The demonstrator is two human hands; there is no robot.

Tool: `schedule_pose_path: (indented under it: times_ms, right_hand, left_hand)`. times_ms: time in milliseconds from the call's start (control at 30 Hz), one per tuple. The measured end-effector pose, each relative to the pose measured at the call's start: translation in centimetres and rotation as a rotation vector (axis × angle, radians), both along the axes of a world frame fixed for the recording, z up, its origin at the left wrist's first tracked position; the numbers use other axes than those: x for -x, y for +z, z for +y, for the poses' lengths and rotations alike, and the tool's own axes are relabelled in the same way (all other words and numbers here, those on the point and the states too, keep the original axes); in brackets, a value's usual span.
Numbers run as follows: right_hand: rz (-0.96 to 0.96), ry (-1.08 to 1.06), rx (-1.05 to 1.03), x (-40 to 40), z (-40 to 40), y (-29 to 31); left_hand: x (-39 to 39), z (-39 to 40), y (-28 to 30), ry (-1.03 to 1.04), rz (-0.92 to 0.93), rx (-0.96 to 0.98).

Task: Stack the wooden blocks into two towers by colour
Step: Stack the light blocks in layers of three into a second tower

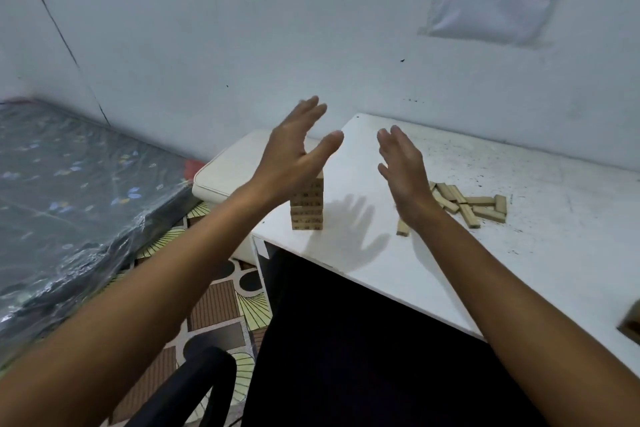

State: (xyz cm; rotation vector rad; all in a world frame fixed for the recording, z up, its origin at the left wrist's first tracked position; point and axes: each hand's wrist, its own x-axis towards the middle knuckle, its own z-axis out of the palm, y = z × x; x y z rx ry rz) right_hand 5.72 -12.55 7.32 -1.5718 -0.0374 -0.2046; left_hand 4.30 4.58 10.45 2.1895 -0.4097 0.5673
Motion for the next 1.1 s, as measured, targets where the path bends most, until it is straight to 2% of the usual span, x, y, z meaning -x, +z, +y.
schedule_pose_path:
  times_ms: [100, 200, 367, 533, 667, 800, 867, 967, 1100]
  right_hand:
    - [0.008, -0.054, 0.06, 0.2, -2.8, 0.2]
    - [0.021, -0.119, 0.14, 1.1, -5.5, -0.1]
    - [0.089, -0.176, 0.354, 3.1, -10.7, -2.7]
    - [0.173, -0.218, 0.632, 4.8, -14.4, -5.9]
    - [0.195, -0.166, 0.678, 5.3, -15.0, -7.3]
    - [0.195, -0.084, 0.964, 5.0, -14.8, -8.1]
    - [0.189, -0.086, 1.03, 5.2, -14.4, -8.4]
    - [0.161, -0.083, 1.016, 6.2, -13.8, -8.8]
    - [0.124, -0.07, 0.757, 7.8, -13.3, -8.4]
  left_hand:
    - [0.2, -2.7, 0.1, -0.092, -0.033, -0.129]
    - [0.3, -5.4, -1.1, -0.227, -0.006, -0.178]
    - [0.4, -8.7, -4.5, -0.384, 0.149, -0.206]
    - [-0.2, -10.3, -8.7, -0.411, 0.258, -0.388]
    - [-0.2, -11.1, -10.7, -0.405, 0.212, -0.495]
    - [0.0, -11.8, -11.7, -0.422, 0.1, -0.465]
    - [0.0, -12.1, -12.1, -0.432, 0.076, -0.482]
    - [-0.3, -12.2, -12.6, -0.431, 0.077, -0.451]
    - [0.0, -12.6, -12.0, -0.446, 0.117, -0.38]
